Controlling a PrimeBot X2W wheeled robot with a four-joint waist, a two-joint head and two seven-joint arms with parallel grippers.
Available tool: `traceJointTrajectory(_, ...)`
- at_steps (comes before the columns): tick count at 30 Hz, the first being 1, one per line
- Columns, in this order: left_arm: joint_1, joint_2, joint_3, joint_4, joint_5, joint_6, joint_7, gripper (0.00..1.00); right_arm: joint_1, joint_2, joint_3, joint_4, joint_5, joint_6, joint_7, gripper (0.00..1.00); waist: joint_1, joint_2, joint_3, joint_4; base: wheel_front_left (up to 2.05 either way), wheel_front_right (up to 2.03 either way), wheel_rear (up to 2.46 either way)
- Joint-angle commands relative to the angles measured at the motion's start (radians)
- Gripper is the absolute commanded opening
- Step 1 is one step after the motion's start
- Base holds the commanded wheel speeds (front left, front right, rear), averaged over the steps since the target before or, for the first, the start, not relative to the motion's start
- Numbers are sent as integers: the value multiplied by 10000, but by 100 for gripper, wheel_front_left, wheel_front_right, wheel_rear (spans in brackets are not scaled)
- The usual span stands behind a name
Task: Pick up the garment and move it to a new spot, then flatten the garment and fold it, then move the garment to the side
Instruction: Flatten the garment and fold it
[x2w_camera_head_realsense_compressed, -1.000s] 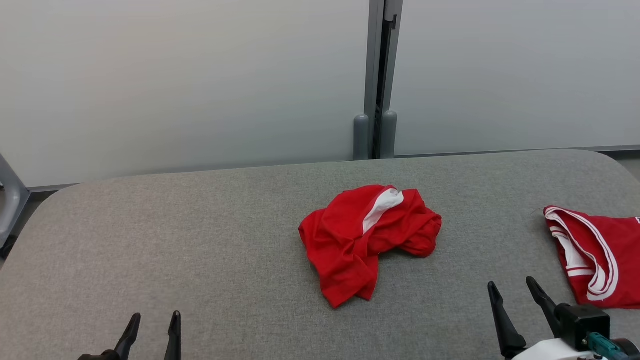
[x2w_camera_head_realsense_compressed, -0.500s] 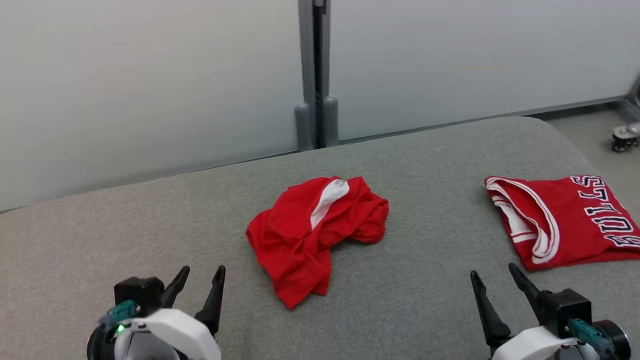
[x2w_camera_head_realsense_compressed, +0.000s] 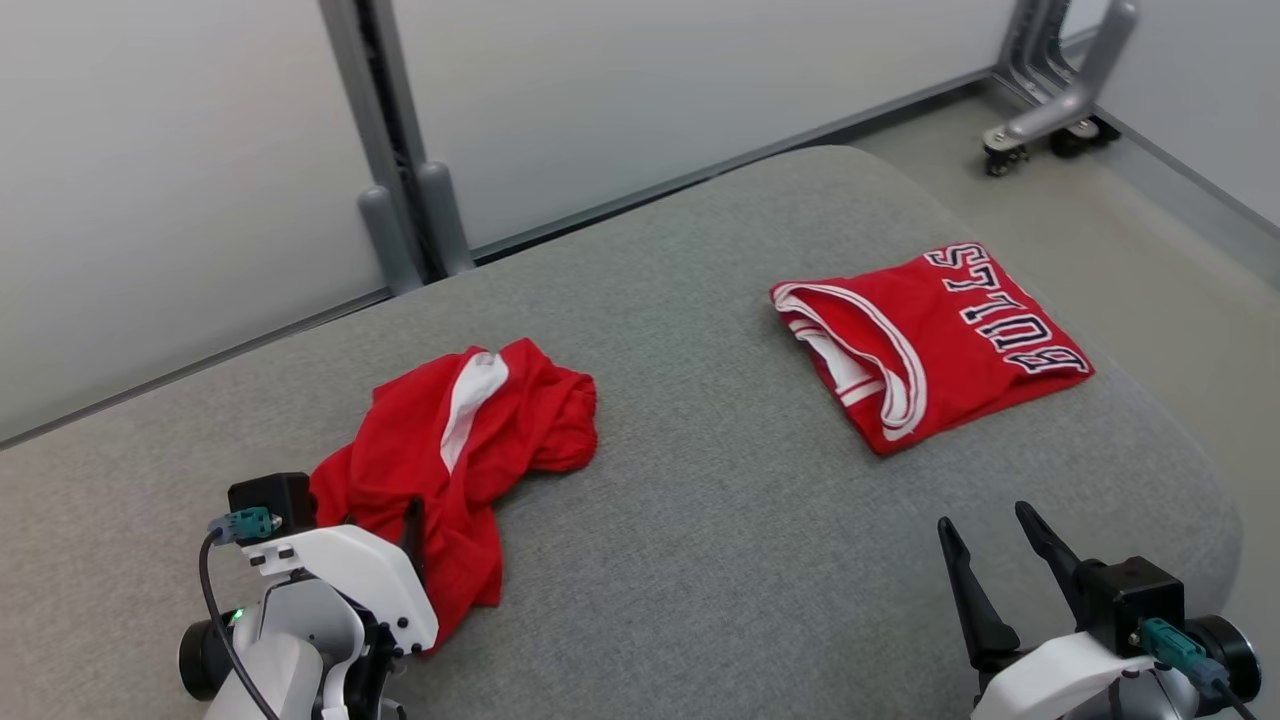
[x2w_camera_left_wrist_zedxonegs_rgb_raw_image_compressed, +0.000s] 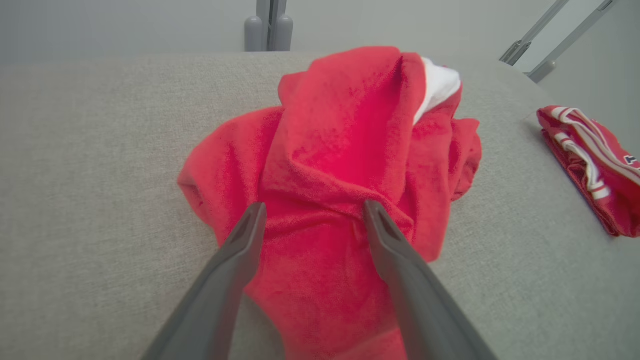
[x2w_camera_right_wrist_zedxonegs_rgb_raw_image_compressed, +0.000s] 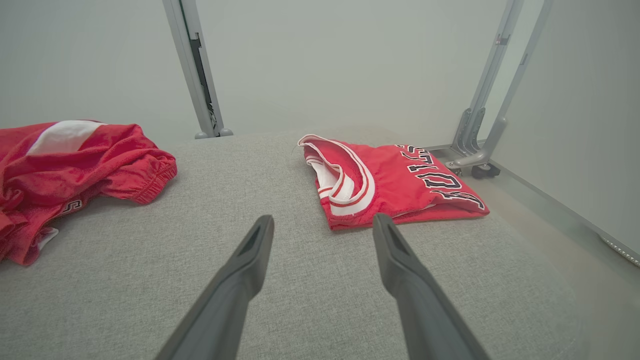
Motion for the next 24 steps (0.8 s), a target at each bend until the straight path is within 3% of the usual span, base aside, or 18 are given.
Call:
traceJointTrajectory(1, -206, 8, 54, 288, -23, 112, 4, 100, -118, -28, 5, -6, -6, 2, -75, 100, 0, 0, 228, -370, 0, 0, 0)
traceJointTrajectory(4, -324, -16, 120, 611, -94, 217, -19, 100, -166, -25, 15, 16, 9, 2, -97, 100, 0, 0, 252, -431, 0, 0, 0)
traceJointTrajectory(5, -390, 6, 98, 620, -49, 129, -172, 2, -181, -24, 17, 20, 9, 2, -101, 100, 0, 0, 255, -431, 0, 0, 0)
traceJointTrajectory(12, -723, 31, -26, 438, 131, -468, -1322, 0, -136, -17, 0, 96, 22, 2, -156, 100, 0, 0, 160, -5, 0, 0, 0)
traceJointTrajectory(18, -1109, 31, -12, -9, 187, -605, -1885, 0, -116, -11, 3, 105, 44, 1, -139, 100, 0, 0, 7, 431, 0, 0, 0)
traceJointTrajectory(24, -1432, 213, 320, -2100, 111, -519, -2386, 0, 127, -4, -139, 48, -5, 2, -81, 100, 0, 0, -250, 1031, 0, 0, 0)
